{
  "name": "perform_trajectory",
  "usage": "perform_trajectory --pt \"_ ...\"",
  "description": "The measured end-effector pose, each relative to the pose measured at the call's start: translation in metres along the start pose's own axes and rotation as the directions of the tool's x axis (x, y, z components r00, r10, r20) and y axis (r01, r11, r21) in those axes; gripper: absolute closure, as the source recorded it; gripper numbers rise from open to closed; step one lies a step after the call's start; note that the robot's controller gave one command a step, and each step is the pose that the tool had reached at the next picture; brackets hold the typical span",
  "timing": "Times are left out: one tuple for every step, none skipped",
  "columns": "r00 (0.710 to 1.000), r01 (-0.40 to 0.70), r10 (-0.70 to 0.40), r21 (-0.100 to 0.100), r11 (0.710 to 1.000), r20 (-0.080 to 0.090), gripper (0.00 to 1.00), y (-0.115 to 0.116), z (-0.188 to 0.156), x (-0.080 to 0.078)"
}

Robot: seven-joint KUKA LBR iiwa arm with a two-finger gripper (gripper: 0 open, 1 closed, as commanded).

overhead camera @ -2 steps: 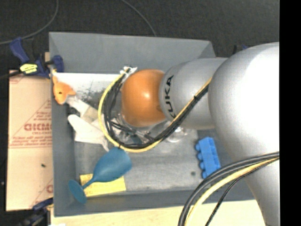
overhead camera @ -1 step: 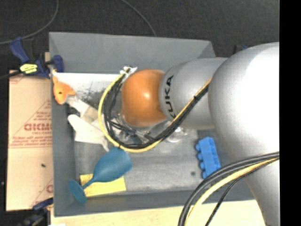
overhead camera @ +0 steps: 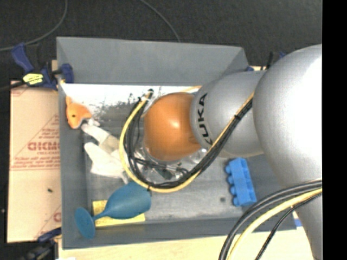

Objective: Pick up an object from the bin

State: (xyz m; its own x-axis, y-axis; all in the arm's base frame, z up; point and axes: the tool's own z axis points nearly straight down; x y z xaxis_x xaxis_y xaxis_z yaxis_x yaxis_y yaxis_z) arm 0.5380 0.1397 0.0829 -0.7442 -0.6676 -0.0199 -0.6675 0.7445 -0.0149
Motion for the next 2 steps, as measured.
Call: perform_trajectory --pt "0.994 0.113 -0.113 0.002 0.994 0.001 1.00 0.010 0.008 -0.009" --pt "1.000 -0.030 0.030 0.001 1.000 0.001 1.00 0.019 0.013 -0.048"
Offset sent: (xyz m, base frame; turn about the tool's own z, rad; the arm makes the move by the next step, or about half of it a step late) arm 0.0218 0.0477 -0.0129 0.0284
